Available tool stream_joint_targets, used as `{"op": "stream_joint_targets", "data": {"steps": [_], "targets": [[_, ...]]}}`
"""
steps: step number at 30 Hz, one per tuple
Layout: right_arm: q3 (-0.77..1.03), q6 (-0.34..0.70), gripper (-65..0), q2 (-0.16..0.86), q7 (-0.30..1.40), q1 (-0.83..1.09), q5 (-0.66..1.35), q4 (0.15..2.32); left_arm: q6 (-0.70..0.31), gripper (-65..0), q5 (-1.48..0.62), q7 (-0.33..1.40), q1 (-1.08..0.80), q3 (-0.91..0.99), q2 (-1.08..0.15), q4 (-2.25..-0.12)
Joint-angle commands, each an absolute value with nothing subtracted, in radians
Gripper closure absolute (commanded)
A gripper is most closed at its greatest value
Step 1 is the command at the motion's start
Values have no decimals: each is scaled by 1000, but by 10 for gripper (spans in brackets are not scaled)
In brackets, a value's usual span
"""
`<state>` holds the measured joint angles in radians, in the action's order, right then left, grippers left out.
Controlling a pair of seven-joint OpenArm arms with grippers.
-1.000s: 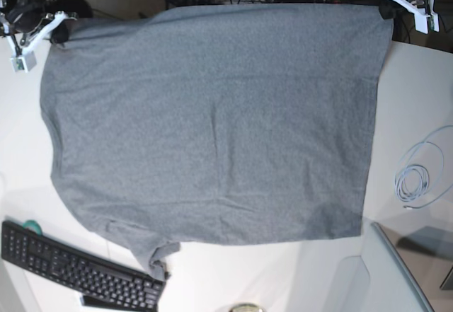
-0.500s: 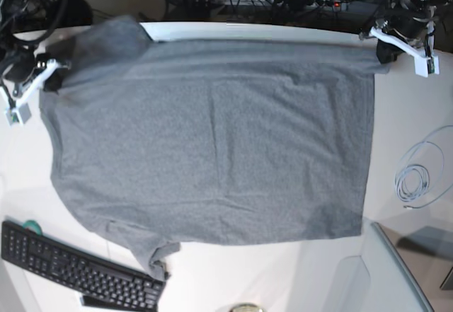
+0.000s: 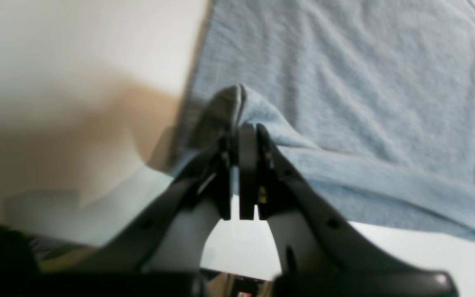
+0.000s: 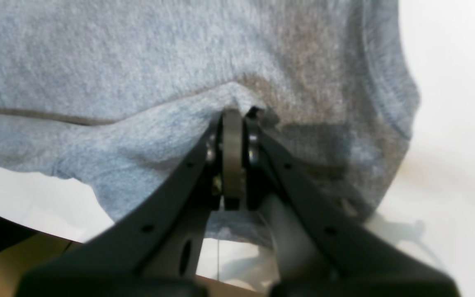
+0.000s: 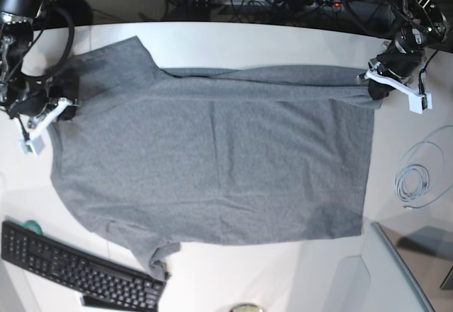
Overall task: Layout the t-shirt on the table in an organized manner, then fold the t-shirt properly
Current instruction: 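Lower the left gripper onto the t-shirt side and pull it taut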
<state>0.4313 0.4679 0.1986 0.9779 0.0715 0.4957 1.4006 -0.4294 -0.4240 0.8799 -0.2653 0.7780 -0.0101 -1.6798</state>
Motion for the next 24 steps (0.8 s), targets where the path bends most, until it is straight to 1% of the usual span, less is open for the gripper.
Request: {"op": "stream_joint_targets", "data": {"steps": [1, 4, 8, 11, 14, 24], "targets": [[427, 460, -5, 213, 957, 48, 509, 1405, -429, 0, -437, 860, -252, 785, -24, -1679], [412, 458, -5, 213, 935, 21, 507, 1357, -429, 0, -437, 860, -219, 782, -24, -1633], [414, 458, -5, 203, 918, -4, 410, 1343, -429, 0, -427, 858, -183, 780, -38, -1583], [418, 458, -5, 203, 897, -8, 360, 1343, -429, 0, -348, 857, -145, 780, -39, -1570], [418, 458, -5, 205, 888, -10, 358, 1342, -429, 0, -286, 857, -113, 779, -36, -1569], [421, 458, -3, 202, 897, -24, 358, 1380, -429, 0, -275, 857, -71, 779, -36, -1569]]}}
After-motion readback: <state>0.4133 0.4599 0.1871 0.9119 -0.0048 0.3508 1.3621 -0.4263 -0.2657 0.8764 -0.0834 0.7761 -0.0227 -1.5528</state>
